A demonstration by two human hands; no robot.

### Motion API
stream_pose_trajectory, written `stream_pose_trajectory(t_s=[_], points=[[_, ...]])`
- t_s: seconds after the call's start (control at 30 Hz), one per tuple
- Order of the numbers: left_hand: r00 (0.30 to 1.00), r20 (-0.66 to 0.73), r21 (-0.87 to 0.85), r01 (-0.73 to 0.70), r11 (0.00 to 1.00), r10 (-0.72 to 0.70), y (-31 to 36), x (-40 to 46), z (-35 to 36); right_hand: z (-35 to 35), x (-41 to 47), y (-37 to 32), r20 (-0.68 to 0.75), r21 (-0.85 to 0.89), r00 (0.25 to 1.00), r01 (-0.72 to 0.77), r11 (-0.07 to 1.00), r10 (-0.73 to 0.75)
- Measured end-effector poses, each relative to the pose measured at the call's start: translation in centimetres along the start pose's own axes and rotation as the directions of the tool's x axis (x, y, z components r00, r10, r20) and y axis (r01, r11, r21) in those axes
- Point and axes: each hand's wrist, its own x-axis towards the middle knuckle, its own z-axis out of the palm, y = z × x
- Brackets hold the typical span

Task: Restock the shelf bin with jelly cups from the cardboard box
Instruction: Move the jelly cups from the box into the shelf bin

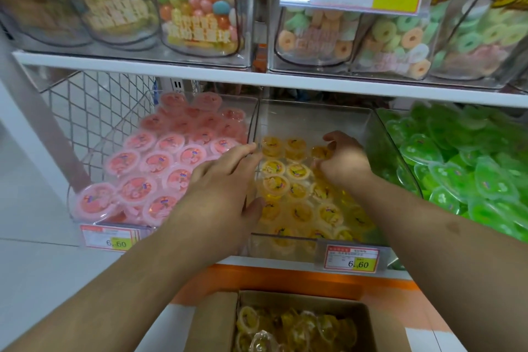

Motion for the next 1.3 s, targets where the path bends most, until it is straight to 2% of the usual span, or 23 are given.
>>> stream_pose_trajectory(t_s=[0.13,0.43,0.53,0.67,0.8,0.87,0.9,0.97,1.03,1.07,1.17,1.3], points=[[1.0,0.0,0.004,0.013,1.0,-0.013,0.3,0.0,0.0,0.6,0.5,0.4,-0.094,0.067,0.995,-0.028,0.997,0.034],[1.0,-0.014,0.036,0.02,0.999,-0.019,0.8,-0.2,-0.2,1.0,0.8,1.0,-0.088,0.063,0.996,0.008,0.998,-0.002],[1.0,-0.025,0.042,0.005,0.999,-0.004,0.6,-0.2,-0.1,0.9,1.1,1.1,-0.127,0.068,0.992,-0.009,0.998,0.017],[1.0,-0.023,0.051,0.008,0.999,-0.007,0.7,-0.2,-0.1,1.1,1.3,1.1,-0.112,0.064,0.993,-0.029,0.998,0.037],[0.999,-0.039,0.049,0.0,0.999,0.002,1.4,-0.3,-0.6,0.7,0.0,0.8,-0.136,-0.036,0.991,-0.007,0.999,0.002],[0.999,-0.041,0.047,0.002,0.999,0.0,1.5,-0.3,-0.8,0.1,-1.2,-0.1,-0.187,-0.063,0.977,0.09,0.994,-0.101],[0.999,-0.04,0.051,-0.001,0.999,0.003,1.6,-0.3,-0.9,-0.3,-2.0,-0.6,-0.155,-0.031,0.975,0.155,0.987,-0.158],[0.999,-0.035,0.057,-0.005,0.998,0.007,1.5,-0.2,-0.8,-0.9,-3.9,-1.9,0.065,0.115,0.969,0.232,0.966,-0.24],[1.0,-0.024,0.06,-0.002,0.998,0.004,1.3,-0.2,-0.8,-1.3,-5.7,-3.2,0.304,0.188,0.907,0.245,0.951,-0.293],[1.0,-0.021,0.063,-0.003,0.998,0.005,1.3,-0.2,-0.8,-1.4,-6.4,-3.7,0.367,0.166,0.879,0.26,0.951,-0.304],[1.0,-0.019,0.068,-0.003,0.998,0.005,1.4,-0.3,-0.9,-1.1,-7.0,-4.3,0.408,0.084,0.864,0.286,0.955,-0.295],[1.0,-0.02,0.062,0.003,0.998,-0.002,1.3,-0.2,-0.8,-0.5,-6.2,-4.2,0.377,0.101,0.884,0.258,0.961,-0.277]])
